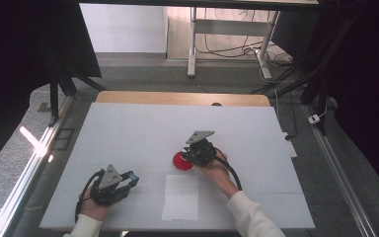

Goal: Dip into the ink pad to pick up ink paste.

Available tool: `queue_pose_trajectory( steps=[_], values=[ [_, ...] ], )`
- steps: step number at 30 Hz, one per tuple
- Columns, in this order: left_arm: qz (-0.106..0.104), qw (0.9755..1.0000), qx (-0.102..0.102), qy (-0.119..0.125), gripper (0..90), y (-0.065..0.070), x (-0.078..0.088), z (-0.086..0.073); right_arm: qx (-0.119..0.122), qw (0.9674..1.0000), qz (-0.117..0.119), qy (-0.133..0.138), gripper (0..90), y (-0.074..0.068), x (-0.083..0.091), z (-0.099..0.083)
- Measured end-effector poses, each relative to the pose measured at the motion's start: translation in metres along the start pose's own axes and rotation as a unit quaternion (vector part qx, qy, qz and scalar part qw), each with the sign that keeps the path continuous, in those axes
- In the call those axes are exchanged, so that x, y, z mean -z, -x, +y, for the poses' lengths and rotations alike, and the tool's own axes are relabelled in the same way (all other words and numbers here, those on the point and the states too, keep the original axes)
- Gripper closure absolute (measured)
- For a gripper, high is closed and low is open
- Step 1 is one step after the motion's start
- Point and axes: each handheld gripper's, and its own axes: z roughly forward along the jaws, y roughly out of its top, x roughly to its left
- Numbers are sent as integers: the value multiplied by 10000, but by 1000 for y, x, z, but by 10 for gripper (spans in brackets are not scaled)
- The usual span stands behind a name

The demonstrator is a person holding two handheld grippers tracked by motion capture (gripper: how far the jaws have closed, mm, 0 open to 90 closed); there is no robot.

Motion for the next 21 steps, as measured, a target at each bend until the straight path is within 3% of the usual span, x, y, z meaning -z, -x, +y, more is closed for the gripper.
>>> queue_pose_trajectory(
  steps=[14,21],
  values=[
    [-17,10000,36,17,654,-2,0,0,-191,9995,31,253,752,0,5,1],
    [-16,10000,40,20,653,-3,0,-1,-123,9992,9,392,752,-2,14,5]
  ],
)
